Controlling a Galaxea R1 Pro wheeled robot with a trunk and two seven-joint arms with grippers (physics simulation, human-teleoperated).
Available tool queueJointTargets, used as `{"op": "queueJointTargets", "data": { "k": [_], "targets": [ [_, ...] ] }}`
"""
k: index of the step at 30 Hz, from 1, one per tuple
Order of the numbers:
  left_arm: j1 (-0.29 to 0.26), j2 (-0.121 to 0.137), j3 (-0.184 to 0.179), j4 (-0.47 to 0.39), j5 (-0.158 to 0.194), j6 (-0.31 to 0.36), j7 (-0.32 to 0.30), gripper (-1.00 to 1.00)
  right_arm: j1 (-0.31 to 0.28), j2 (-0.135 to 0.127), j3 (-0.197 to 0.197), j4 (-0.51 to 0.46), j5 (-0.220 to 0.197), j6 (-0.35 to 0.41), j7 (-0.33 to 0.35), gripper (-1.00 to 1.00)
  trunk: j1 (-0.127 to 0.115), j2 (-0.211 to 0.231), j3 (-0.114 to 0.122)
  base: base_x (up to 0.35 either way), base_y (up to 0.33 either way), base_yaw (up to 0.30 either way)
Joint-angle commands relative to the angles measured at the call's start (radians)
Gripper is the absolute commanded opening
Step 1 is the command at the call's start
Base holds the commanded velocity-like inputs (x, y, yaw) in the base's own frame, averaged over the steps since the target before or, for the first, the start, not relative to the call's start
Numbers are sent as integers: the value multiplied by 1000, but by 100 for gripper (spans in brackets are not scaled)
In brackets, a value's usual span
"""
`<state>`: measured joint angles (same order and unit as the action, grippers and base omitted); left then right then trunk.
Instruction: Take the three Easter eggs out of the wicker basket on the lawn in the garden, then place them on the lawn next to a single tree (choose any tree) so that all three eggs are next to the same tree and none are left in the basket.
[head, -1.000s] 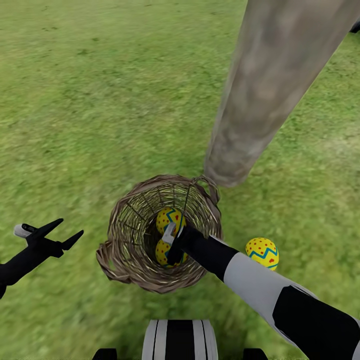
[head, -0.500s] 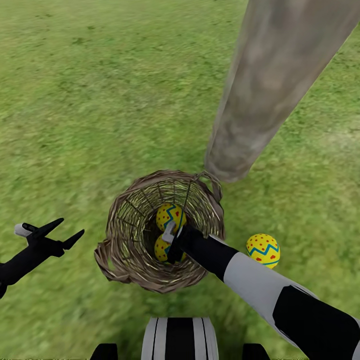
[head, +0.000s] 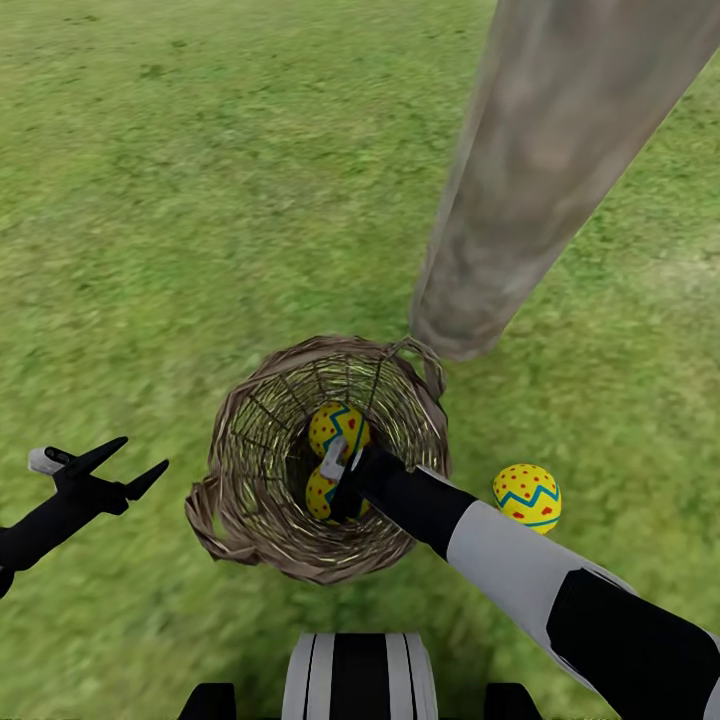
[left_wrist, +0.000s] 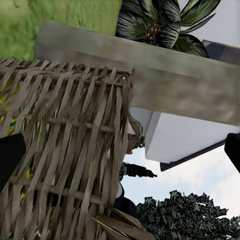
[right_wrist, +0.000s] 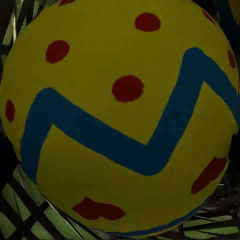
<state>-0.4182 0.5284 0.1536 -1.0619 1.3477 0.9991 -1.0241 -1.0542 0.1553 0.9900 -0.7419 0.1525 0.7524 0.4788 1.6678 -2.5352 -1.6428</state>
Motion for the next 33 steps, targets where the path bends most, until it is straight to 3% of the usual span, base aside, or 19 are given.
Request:
{"op": "queueJointTargets", "data": {
  "k": [1, 8, 33],
  "targets": [
    [-1, 1, 0, 0, 1, 4, -2, 100, 11, 0, 1, 39, -19, 8, 9, -100, 0, 0, -1, 0, 0, 0],
    [-1, 0, 1, 3, 1, 4, -2, 100, 11, 0, 2, 39, -19, 8, 9, -100, 1, -1, -9, 0, 0, 0],
    [-1, -1, -8, 0, 1, 4, -2, 100, 11, 1, 4, 36, -19, 9, 12, -100, -10, 5, 88, 0, 0, 0]
  ]
}}
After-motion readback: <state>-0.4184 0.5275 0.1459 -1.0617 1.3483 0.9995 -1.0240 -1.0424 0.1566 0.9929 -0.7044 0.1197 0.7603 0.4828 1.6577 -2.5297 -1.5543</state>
